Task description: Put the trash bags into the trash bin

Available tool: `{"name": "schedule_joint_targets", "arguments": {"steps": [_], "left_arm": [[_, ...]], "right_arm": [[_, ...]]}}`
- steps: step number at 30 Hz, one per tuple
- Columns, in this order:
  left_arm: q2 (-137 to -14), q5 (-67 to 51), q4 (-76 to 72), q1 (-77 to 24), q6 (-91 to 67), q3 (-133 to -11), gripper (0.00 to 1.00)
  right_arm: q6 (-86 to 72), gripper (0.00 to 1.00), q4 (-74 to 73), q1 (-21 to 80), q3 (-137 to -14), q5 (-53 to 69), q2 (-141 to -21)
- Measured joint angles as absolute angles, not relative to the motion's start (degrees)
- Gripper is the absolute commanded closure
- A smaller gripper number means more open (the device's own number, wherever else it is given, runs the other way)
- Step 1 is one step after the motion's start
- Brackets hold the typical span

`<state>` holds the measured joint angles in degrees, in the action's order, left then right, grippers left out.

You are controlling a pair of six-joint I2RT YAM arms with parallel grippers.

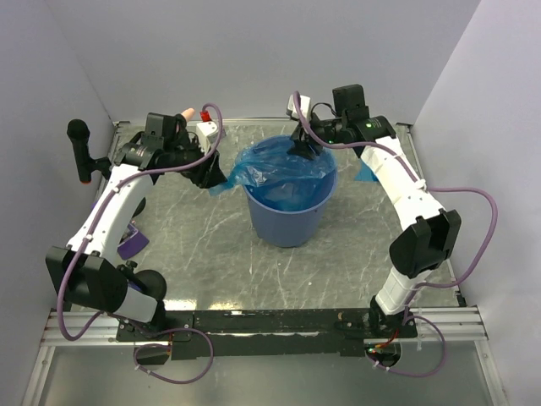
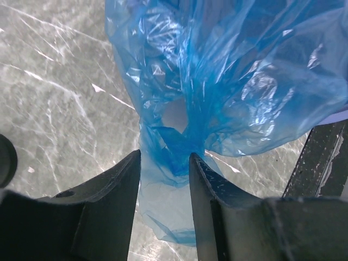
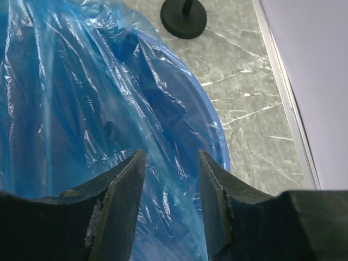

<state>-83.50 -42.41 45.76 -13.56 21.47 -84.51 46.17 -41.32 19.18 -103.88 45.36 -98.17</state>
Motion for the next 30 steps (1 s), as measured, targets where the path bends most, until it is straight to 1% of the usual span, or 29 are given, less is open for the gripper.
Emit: {"name": "schedule_joint_targets", "arguments": {"steps": [5,7,8,10,12,17,20,30], "left_arm": [[-83.2,-42.5,45.2,-13.6,21.5,-84.5,0.55],[-83.2,-42.5,45.2,-13.6,21.5,-84.5,0.55],[-83.2,-42.5,45.2,-13.6,21.5,-84.5,0.55],[-83.2,-42.7,44.9,-13.6,21.5,-84.4,0.55],[-83.2,-42.8,44.7,-13.6,21.6,-84.2,0.55],[-83.2,-43.9,44.7,-13.6,21.5,-83.5,0.55],[-83.2,-45.1,44.1,-13.6,21.2,-83.0,0.55],[-83.0,-48.4,42.7,-13.6,20.5,-79.8,0.55]], "right_arm": [[49.2,0.59,-43.9,20.1,-105.0,43.8,-99.3],[50.0,0.6,-44.3,20.8,-105.0,42.5,-99.7],[50.4,0.65,-44.5,21.1,-105.0,41.7,-100.0],[51.1,0.85,-44.8,21.4,-105.0,40.4,-100.4],[52.1,1.0,-45.4,21.6,-105.1,39.6,-100.9],[53.5,1.0,-47.9,21.7,-105.1,39.3,-101.1],[54.6,1.0,-48.1,21.7,-103.6,40.2,-98.7],[60.3,1.0,-51.4,21.7,-91.0,45.6,-74.4]]}}
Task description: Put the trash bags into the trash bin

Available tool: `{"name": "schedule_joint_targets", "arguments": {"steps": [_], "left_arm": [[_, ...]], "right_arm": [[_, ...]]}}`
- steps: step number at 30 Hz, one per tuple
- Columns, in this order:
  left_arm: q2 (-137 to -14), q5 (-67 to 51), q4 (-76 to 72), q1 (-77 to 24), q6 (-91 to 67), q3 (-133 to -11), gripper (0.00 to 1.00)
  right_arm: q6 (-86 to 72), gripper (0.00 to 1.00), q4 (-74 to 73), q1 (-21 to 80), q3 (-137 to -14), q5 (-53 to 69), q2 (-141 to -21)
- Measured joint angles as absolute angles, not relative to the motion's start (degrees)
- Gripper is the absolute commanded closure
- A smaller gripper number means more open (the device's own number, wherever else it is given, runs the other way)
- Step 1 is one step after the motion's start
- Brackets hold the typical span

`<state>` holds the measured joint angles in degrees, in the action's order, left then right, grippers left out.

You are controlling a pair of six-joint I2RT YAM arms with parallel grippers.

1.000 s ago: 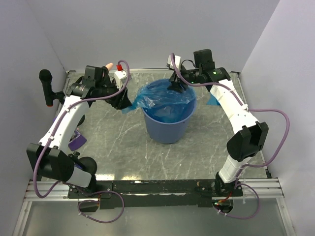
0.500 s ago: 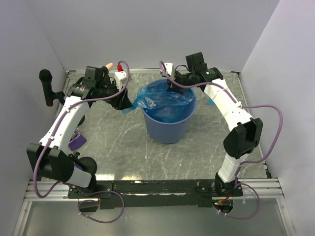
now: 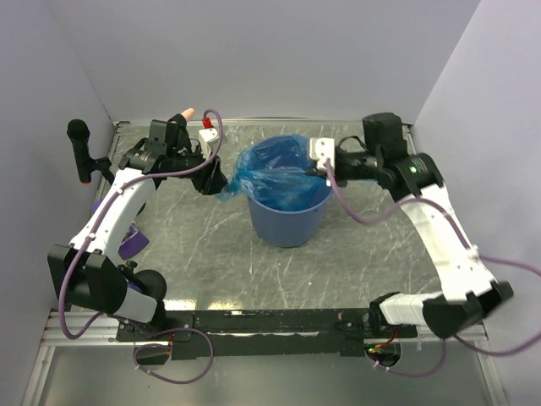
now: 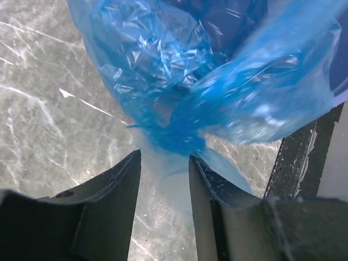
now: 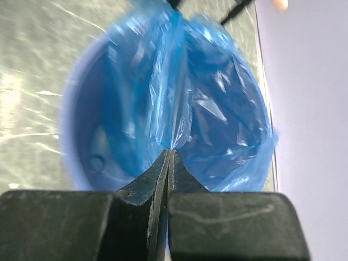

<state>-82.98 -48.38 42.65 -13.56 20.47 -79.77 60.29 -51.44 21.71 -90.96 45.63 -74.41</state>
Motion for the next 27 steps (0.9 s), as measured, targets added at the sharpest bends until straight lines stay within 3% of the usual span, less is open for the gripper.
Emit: {"name": "schedule_joint_targets", "arguments": {"steps": [16,27], "left_arm": [[-80.5,-51.7,39.9,-13.6,19.5,-73.8,0.59],[-78.0,-44.1,42.7,-13.6,22.3,-76.4,0.54]], "right_arm": [[56.1,1.0,-52.3,26.0,-71.5,48.9,-59.0],[48.7,1.0,-46.3,30.0,-70.1,46.9,-51.1]]}}
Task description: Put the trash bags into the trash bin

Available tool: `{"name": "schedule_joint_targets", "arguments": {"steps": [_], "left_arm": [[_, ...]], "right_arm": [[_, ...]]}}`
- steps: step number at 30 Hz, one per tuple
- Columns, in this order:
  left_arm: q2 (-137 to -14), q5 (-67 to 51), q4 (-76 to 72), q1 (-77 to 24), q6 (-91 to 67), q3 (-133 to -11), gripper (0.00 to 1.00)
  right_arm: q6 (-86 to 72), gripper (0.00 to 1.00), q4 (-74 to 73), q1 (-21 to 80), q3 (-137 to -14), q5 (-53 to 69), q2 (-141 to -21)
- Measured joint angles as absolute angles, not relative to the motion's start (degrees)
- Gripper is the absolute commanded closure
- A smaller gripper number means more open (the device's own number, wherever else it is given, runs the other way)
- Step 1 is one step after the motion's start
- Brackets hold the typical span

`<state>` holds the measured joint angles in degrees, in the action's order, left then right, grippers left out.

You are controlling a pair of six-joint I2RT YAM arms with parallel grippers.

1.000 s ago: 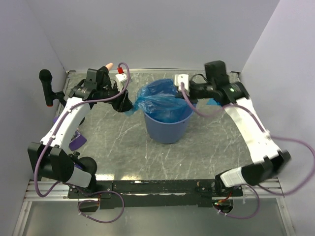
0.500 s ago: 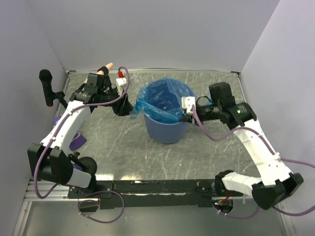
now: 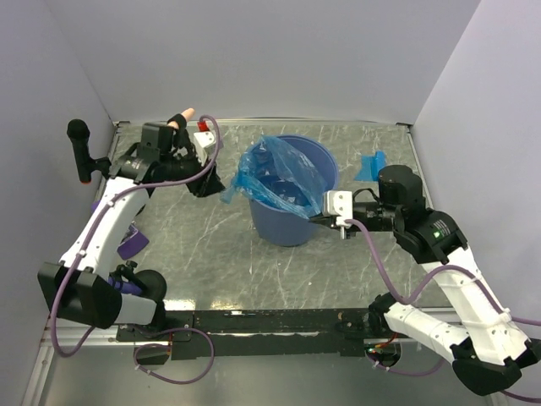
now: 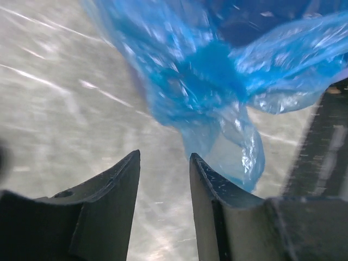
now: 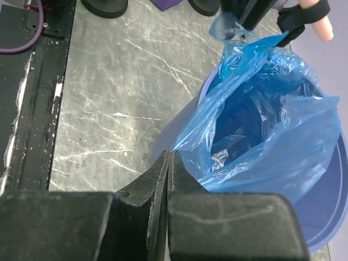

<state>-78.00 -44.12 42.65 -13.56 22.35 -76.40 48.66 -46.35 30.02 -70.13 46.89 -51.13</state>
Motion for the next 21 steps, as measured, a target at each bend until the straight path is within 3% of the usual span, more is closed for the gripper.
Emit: {"name": "schedule_joint_targets", "arguments": {"steps": [7,12,21], "left_arm": [[-74.8,-42.4,44.9,-14.3,29.5,-88.3,0.47],[-75.9,-44.2,50.4,-26.6,39.6,-98.9,0.47],[-79.6,-39.0,50.6,-34.5,47.7,-91.5,0.49]], "right_arm": [[48.6,1.0,-46.3,30.5,-67.8,45.5,-50.7],[47.8,1.0,-45.1,30.6,-67.8,44.6,-50.4],[47.1,1.0,-43.4,30.6,-67.8,43.8,-50.0]]}}
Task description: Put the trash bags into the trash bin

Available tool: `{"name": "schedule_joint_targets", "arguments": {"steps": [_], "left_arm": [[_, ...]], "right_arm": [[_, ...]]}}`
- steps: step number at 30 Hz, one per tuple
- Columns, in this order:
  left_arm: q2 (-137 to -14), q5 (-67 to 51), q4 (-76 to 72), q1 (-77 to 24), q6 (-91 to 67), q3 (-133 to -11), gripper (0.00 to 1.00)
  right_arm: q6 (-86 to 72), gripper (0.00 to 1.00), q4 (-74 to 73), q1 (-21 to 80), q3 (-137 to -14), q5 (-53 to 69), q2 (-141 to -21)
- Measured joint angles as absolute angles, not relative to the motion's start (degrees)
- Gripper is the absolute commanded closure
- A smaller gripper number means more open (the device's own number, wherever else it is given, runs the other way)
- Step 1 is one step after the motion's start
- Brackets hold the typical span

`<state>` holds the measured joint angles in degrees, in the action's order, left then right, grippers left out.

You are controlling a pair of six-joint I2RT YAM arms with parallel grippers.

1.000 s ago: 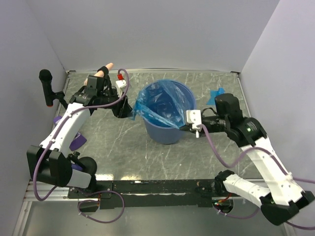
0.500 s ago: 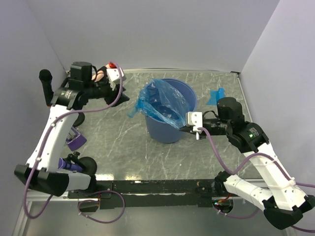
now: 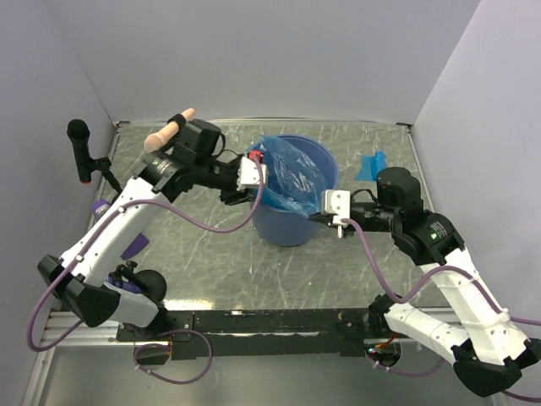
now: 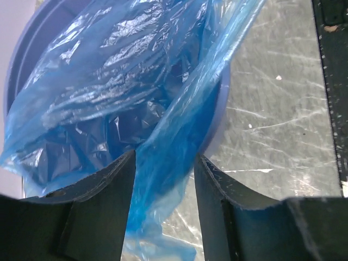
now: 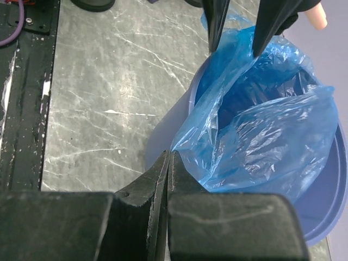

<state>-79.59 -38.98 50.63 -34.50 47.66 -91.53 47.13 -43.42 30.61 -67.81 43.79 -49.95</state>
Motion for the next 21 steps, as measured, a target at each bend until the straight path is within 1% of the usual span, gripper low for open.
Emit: {"name": "schedule_joint_targets", "arguments": {"steps": [3,6,9,12,13,21], "left_arm": [[-80.8,-37.3,48.9,-35.9,48.0,-91.2,0.51],[-81.2,-35.8,47.0,-36.7,48.4,-91.1,0.59],[-81.2,-34.1,45.5,-37.5,49.1,-90.8,0.73],[-81.2,-33.1,45.3,-38.3,50.7,-90.1,0.95],[-81.2,-33.0,45.4,-38.4,51.4,-89.9,0.99],[-79.0,-33.9,52.4,-38.5,56.0,-89.7,0.99]], "right_arm": [[46.9,1.0,-43.2,30.6,-67.8,43.6,-49.7],[46.9,1.0,-43.2,30.6,-67.8,43.5,-49.5],[47.0,1.0,-43.2,30.6,-67.8,43.5,-49.3],[47.2,1.0,-43.2,30.6,-67.8,43.5,-49.2],[47.2,1.0,-43.2,30.6,-67.8,43.5,-49.2],[49.6,1.0,-44.9,30.6,-67.8,43.8,-49.1]]}}
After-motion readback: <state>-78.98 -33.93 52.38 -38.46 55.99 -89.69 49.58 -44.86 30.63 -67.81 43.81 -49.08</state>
